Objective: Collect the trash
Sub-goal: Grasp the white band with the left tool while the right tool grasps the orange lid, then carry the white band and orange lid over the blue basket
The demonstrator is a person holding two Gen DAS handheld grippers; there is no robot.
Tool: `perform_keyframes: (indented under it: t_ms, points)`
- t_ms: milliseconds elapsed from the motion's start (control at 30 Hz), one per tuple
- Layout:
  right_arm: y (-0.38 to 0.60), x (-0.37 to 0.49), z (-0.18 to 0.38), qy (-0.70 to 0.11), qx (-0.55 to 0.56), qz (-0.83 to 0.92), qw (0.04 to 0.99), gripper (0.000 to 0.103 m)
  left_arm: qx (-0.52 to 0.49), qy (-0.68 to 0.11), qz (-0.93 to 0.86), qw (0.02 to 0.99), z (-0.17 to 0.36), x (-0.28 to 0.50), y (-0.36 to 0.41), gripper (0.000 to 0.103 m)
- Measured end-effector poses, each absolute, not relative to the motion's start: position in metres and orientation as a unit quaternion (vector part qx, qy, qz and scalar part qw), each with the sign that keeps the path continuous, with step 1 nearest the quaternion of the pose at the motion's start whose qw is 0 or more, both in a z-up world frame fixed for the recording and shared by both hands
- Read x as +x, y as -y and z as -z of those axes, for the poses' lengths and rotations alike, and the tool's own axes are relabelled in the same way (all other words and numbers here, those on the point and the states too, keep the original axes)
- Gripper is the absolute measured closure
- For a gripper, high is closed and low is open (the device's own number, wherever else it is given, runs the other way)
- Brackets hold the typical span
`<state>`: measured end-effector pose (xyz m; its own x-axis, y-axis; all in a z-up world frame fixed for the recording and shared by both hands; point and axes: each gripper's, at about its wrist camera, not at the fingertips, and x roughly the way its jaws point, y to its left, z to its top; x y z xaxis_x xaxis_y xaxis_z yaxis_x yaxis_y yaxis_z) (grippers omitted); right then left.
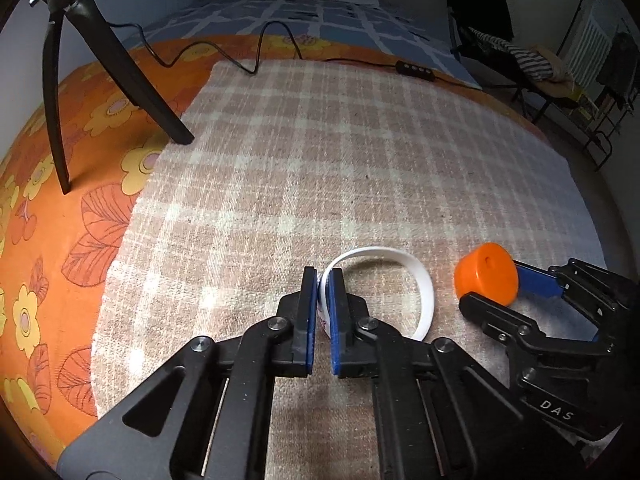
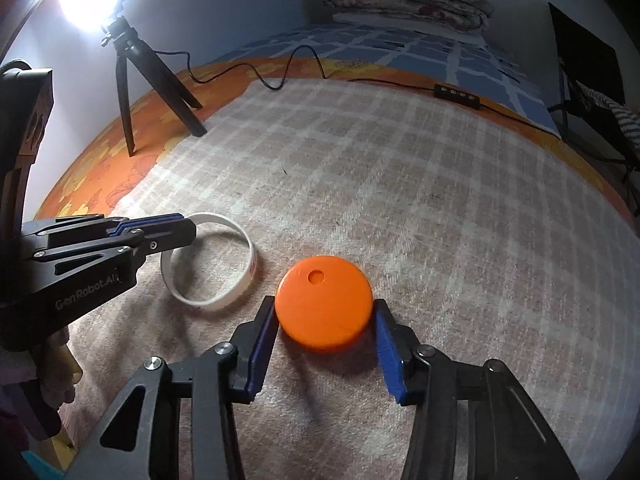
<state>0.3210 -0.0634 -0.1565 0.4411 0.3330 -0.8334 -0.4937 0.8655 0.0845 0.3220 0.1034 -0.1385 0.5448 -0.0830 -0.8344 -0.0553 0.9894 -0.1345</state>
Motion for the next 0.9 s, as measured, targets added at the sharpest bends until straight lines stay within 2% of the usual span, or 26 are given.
perform_keyframes:
  t_ms: [433, 900]
  points:
    - [0.079, 0.295, 0.126, -0.447, -0.079, -0.250, 0.856, 0.055, -0.059, -0.453, 0.023, 0.889, 0.103, 0.286, -0.096, 0.100]
    - [0.103, 0.229, 0.085, -0.429, -0.069, -0.267, 0.860, 0.055, -0.040, -0.425, 0.058, 0.902, 0.053, 0.206, -0.065, 0.100]
